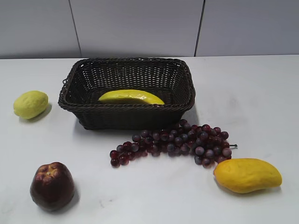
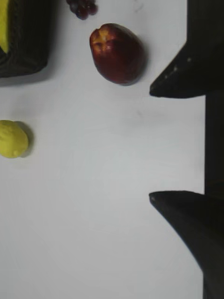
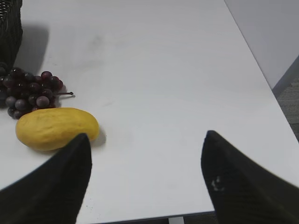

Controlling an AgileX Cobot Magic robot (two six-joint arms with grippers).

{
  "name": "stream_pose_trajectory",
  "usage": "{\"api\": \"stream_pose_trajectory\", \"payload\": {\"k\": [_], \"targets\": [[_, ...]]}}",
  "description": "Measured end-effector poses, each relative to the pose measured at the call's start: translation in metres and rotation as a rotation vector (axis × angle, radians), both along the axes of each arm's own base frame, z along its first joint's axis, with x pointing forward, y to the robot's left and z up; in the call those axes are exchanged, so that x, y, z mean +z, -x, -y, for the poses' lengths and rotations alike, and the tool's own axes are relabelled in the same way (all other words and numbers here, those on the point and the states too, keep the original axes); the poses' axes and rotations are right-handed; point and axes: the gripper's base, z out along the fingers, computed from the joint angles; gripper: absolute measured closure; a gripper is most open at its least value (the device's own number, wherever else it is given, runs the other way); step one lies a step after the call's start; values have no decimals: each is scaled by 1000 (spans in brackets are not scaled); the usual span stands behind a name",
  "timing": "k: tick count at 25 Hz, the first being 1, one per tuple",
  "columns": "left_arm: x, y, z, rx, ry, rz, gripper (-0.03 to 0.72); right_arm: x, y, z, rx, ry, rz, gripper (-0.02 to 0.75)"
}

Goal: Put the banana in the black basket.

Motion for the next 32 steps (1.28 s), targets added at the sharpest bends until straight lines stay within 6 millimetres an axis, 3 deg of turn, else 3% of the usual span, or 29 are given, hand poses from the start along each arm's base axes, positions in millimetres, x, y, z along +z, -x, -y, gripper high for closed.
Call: {"api": "stream_pose_trajectory", "payload": {"k": [23,32], "targets": [[-5,-11,8,-105,0,90,125,0,0,0,0,0,0,155],[-4,6,6,-24,2,204,152,0,0,0,0,0,0,155]]}}
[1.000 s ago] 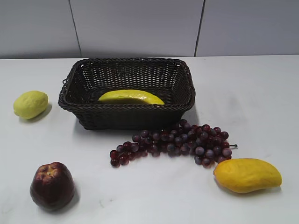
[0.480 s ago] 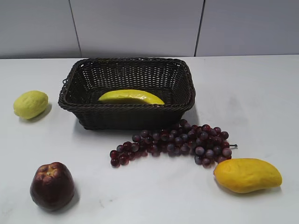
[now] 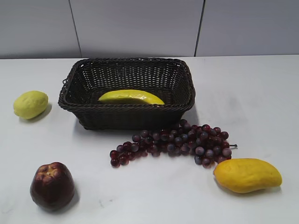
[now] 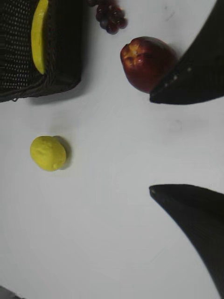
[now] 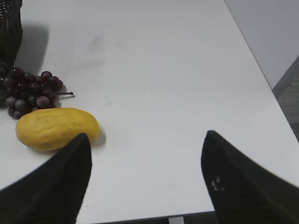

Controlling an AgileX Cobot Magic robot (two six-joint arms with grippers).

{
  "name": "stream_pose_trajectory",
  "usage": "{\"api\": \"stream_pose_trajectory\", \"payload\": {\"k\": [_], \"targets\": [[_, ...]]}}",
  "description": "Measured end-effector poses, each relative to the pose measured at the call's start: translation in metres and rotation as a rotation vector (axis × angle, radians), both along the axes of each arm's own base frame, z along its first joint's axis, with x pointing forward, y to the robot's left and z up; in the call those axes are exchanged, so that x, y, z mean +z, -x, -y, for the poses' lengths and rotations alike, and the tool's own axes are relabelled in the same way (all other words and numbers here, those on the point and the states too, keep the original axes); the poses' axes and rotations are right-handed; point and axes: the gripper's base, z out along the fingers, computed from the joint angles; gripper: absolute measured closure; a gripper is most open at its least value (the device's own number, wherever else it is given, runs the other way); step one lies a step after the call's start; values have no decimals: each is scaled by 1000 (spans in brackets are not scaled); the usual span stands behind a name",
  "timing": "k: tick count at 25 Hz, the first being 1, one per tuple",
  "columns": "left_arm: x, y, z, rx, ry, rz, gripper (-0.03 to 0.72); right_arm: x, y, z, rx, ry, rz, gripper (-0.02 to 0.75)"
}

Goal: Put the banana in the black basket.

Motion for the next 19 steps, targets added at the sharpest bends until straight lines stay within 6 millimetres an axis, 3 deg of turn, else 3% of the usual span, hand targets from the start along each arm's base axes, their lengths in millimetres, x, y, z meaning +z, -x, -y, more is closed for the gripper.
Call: {"api": "stream_pose_trajectory", "payload": {"k": [5,19], "targets": [[0,9,0,45,2,57,169,0,0,0,0,0,0,155],[0,9,0,52,2,57,187,0,0,0,0,0,0,155]]}}
